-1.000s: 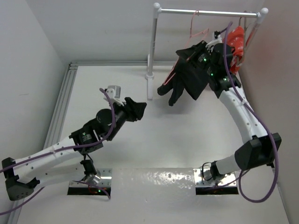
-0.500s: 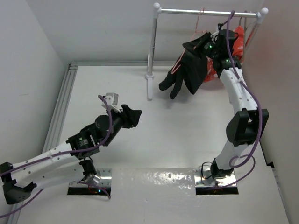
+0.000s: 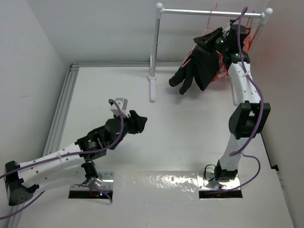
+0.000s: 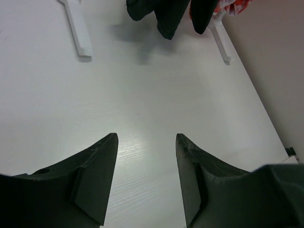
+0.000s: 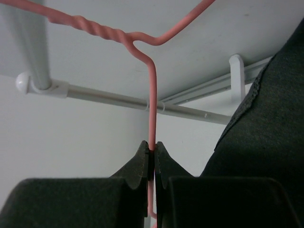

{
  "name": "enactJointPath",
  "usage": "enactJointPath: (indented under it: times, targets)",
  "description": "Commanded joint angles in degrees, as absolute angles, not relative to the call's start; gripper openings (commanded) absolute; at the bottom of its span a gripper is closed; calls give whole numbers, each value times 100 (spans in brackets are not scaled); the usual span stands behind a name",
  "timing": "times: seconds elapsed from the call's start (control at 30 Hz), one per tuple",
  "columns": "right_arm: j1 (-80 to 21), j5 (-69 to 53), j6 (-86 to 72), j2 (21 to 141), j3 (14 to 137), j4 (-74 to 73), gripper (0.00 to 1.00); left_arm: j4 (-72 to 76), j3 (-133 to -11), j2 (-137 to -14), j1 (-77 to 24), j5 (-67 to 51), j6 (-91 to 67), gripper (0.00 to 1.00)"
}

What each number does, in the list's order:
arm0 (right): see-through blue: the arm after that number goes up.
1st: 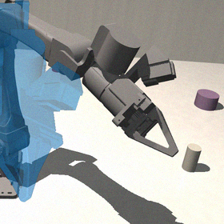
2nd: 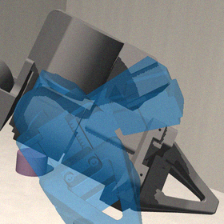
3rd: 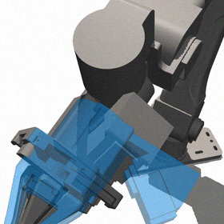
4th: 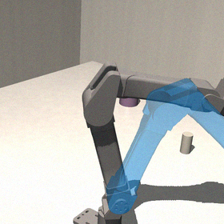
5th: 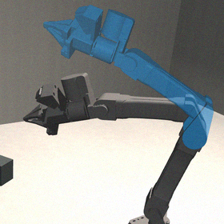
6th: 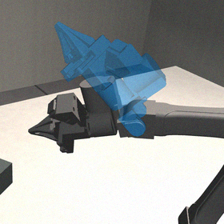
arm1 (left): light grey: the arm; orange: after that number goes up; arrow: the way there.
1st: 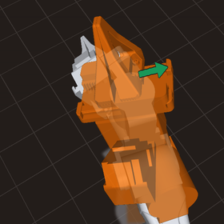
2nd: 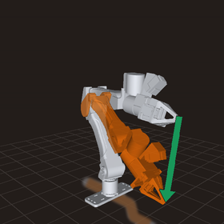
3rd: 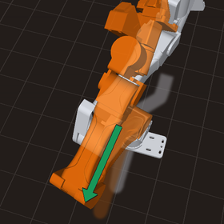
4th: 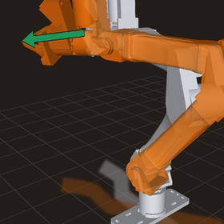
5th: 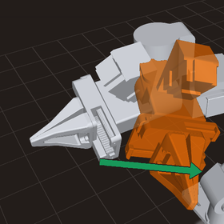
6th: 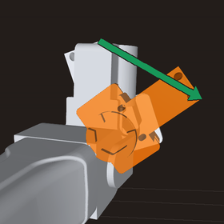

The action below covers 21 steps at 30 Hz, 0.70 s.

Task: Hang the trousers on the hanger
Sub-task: Place the hanger at the clothesline.

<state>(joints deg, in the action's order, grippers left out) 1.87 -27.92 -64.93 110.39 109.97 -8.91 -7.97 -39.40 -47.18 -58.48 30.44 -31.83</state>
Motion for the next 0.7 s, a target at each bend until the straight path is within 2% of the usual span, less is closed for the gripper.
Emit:
enactJointPath:
  times: [0.0, 0.07, 0.2, 0.27, 0.3, 0.33, 0.37, 0.4, 0.53, 0.57, 0.67]
  targets:
    - [246, -2962, -6451, 10986, 11312, -361, 0, -475, -3964, -4763, -5889, 2979, -3164, 49]
    - [255, -3006, -6451, 10969, 11128, -221, 0, -510, -3990, -4808, -5889, 2988, -3155, 49]
    - [264, -2988, -6495, 10566, 9927, 394, 0, -466, -3973, -4816, -5889, 3006, -3120, 49]
    - [281, -2979, -6548, 10354, 9599, 684, 6, -475, -3990, -4825, -5889, 3023, -3111, 49]
    - [281, -2997, -6548, 10301, 9398, 729, 13, -457, -3990, -4843, -5889, 3023, -3085, 49]
    - [290, -2988, -6513, 10222, 9335, 756, 32, -448, -4025, -4869, -5889, 3032, -3059, 49]
    - [307, -2971, -6495, 10187, 9247, 756, 42, -483, -4069, -4878, -5880, 3050, -3032, 50]
    - [325, -2953, -6486, 10152, 9211, 765, 57, -597, -4182, -4895, -5889, 3085, -2980, 50]
    - [352, -2936, -6285, 9923, 9176, 528, 81, -826, -4429, -4887, -5889, 3322, -2865, 50]
    - [352, -2901, -6197, 9766, 9167, 458, 99, -861, -4482, -4878, -5889, 3366, -2839, 50]
    - [352, -2751, -5819, 9328, 9045, 45, 99, -1055, -4649, -4782, -5889, 3419, -2821, 51]
